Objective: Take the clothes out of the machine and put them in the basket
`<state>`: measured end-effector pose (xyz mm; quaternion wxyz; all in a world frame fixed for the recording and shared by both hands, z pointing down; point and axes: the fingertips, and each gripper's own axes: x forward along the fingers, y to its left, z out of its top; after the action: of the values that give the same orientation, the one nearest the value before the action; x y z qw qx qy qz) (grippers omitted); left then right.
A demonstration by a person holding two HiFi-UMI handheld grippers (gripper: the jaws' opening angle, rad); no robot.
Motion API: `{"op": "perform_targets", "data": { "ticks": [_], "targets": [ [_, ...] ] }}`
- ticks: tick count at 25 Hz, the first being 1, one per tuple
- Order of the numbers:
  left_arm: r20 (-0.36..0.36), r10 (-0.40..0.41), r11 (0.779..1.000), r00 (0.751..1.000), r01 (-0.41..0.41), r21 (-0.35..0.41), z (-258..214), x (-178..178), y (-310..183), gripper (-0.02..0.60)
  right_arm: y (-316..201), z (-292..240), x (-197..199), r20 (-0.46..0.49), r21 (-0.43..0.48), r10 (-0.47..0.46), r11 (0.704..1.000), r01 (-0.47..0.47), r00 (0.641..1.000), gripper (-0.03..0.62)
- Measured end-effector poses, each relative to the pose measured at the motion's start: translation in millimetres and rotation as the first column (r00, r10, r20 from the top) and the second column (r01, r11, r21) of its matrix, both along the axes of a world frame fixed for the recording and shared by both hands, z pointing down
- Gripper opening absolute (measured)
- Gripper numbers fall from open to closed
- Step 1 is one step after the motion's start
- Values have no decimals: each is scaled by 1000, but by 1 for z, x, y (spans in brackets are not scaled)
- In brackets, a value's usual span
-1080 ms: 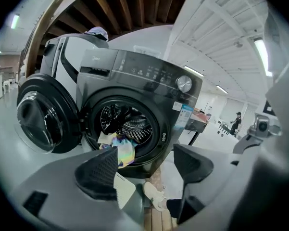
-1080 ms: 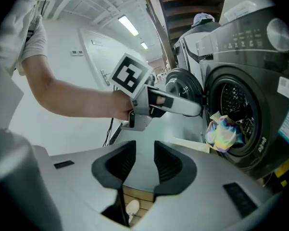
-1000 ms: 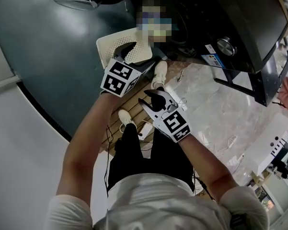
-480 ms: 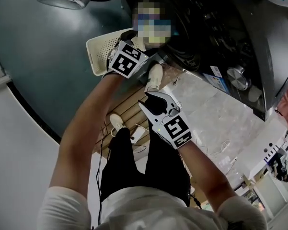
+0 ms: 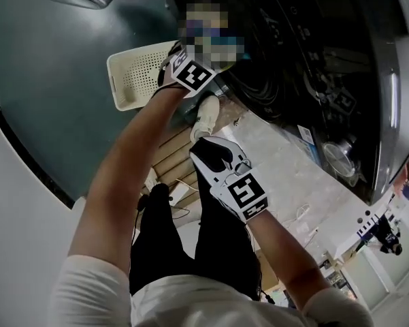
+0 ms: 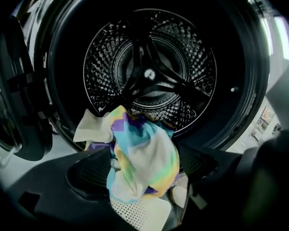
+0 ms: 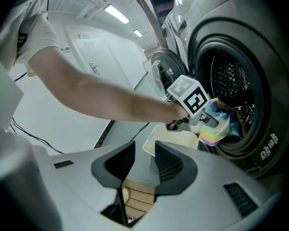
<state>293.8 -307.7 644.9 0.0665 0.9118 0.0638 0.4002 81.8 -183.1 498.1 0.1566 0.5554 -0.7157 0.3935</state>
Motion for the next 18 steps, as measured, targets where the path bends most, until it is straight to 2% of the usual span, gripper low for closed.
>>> {"op": "perform_targets", "data": {
  "ticks": [7,12,18],
  "targets": [
    [71,6,999,997,-8,32,49,21,-6,449,9,19,7,19,-38,-28,999,29,999,110],
    [117,33,999,993,-29,-30,70,33,-3,449,8,27,11,26,-45,-33,998,34,999,110],
    [108,16,999,994,-13,-32,72,42,-2,430,10,31,19,36,-39,-34,999,35,999,109]
  ]
}}
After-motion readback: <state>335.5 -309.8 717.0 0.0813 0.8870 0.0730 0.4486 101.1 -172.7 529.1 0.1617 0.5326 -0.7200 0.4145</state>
